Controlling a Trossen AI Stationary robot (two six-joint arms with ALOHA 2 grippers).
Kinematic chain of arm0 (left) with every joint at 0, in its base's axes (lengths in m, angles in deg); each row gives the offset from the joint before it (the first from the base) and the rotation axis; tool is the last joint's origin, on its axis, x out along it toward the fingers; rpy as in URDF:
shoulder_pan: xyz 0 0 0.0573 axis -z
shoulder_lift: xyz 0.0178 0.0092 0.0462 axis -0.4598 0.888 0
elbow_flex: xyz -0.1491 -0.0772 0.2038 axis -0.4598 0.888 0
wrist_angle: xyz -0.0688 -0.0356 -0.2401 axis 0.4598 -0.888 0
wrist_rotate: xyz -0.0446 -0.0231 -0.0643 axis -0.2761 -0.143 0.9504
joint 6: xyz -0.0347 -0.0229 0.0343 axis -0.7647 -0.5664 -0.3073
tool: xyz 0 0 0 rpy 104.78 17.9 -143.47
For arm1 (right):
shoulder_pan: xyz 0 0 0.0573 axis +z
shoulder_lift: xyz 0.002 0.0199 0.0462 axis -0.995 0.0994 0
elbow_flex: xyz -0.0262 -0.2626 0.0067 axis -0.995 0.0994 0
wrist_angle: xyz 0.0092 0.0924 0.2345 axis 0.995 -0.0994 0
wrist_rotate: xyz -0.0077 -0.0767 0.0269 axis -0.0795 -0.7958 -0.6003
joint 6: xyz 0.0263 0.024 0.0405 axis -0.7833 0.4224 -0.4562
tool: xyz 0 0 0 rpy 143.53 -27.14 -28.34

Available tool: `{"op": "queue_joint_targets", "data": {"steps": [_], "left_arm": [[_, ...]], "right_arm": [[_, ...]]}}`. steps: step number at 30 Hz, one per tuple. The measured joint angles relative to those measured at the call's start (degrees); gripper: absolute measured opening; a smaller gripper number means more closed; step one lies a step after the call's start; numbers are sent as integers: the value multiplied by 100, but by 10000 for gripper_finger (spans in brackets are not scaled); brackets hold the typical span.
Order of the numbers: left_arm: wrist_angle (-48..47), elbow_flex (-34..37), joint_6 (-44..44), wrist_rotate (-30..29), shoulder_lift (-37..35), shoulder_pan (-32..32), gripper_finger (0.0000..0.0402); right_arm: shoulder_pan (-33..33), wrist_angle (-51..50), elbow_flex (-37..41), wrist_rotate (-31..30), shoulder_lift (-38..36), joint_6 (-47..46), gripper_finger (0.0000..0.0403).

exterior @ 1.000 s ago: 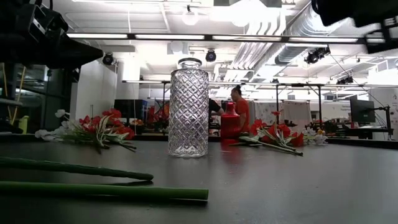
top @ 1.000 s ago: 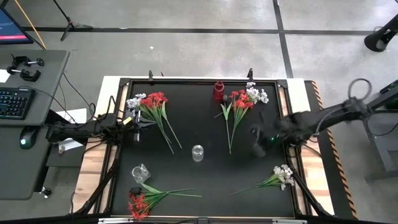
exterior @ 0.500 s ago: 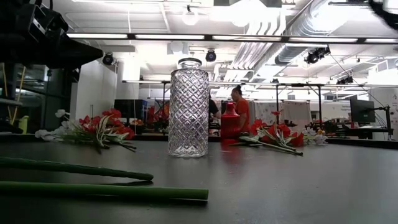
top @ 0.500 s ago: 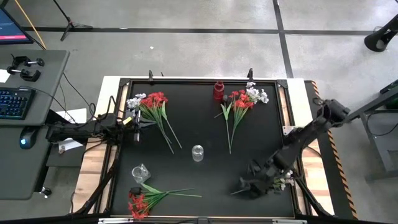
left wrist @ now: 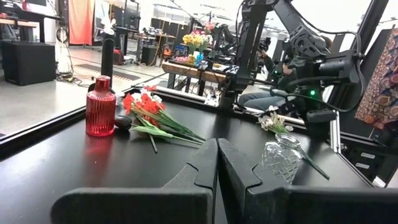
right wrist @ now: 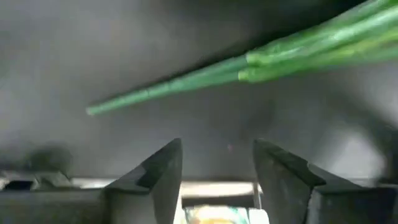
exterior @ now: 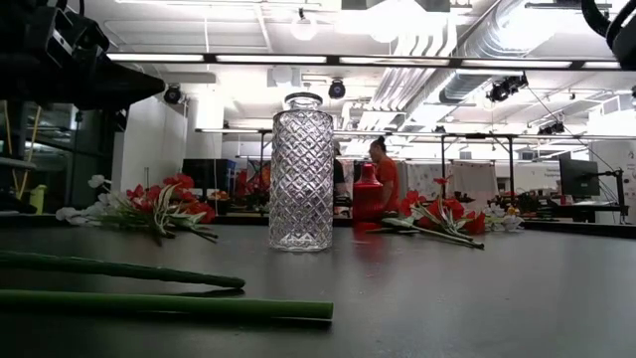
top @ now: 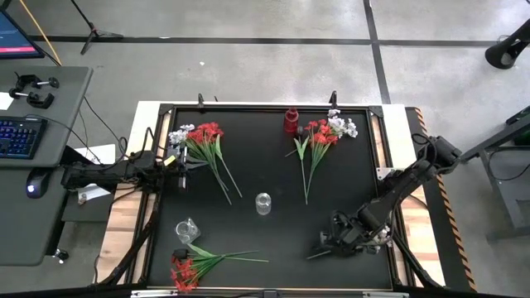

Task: Sort flowers into vase by color
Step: Put the bottom white flowers into the right transparent vase

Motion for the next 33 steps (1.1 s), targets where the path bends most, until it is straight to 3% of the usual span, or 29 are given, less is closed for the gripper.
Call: {"op": "queue_joint_targets", "data": {"steps": [4,9,15,21,33], "left_arm": [[0,0,-1,0,-1,0,0],[0,0,-1,0,-1,0,0],[0,0,-1,0,-1,0,0],[0,0,-1,0,-1,0,0],[0,0,-1,0,-1,-1,0]], "right_arm": [[-139,-158,-2,-368,0,48,195],[-180,-518,-2,-293,0,36,195],[1,-58,-2,-255,43,2,195],[102,387,-4,-145,572,-41,195],[-50,359,-11,-360,850,-61,195]]}}
